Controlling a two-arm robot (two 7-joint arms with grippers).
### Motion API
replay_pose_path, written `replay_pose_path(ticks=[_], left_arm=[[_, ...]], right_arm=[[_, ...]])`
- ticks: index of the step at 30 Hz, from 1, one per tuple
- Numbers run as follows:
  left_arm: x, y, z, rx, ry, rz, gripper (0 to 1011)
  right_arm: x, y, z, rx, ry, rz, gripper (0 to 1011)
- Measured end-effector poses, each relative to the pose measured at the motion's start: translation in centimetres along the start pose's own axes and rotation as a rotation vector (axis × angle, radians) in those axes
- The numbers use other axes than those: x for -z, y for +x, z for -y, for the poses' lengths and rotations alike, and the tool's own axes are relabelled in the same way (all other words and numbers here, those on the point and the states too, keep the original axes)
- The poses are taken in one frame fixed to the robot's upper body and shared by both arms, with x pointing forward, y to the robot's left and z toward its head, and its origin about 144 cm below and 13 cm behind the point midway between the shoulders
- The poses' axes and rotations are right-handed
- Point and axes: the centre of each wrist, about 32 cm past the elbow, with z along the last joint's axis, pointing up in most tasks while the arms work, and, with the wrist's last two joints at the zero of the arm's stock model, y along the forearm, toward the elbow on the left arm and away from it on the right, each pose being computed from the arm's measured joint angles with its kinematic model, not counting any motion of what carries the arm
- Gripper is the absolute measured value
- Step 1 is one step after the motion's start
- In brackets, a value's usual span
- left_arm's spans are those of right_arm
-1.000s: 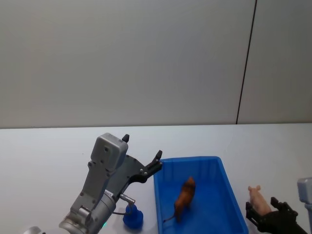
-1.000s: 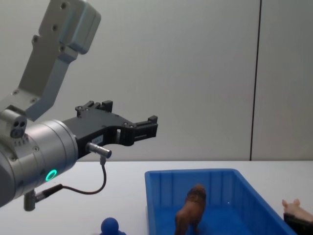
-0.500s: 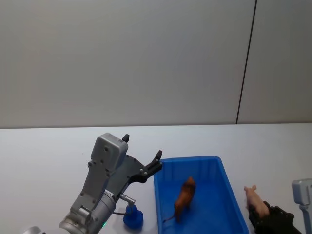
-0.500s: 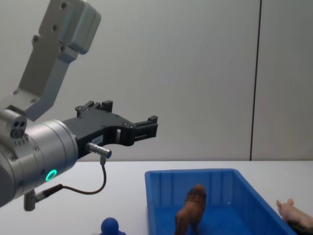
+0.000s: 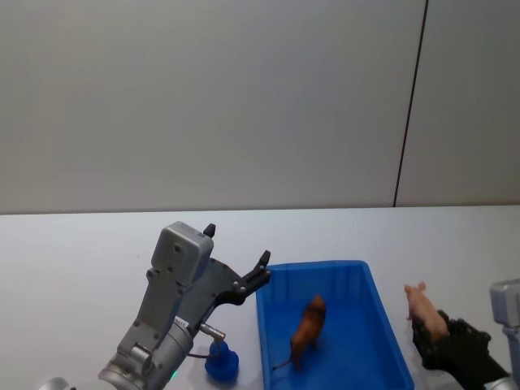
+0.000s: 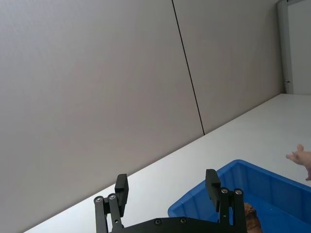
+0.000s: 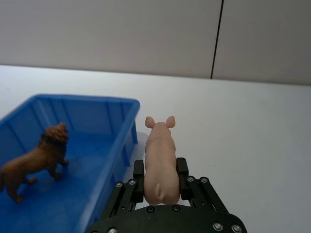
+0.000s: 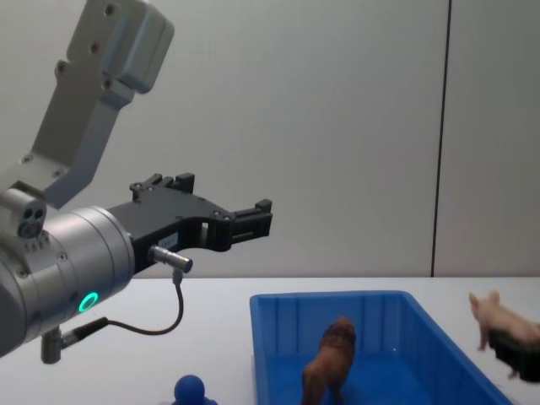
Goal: Pick up the two dolls from the table and place them into the box.
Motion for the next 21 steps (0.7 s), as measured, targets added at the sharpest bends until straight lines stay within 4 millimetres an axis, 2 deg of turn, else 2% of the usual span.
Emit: replay_pose_path(ticks=[10, 21], left_arm=[[0.0, 0.0, 0.0, 0.000, 0.000, 0.000, 1001], [0.0, 0.0, 0.0, 0.000, 0.000, 0.000, 1001]], right_arm=[[-2.3, -0.9, -0.3, -0.081, 0.102, 0.011, 379], [-3.1, -2.2, -1.6, -0.169, 0.129, 0.003, 378]])
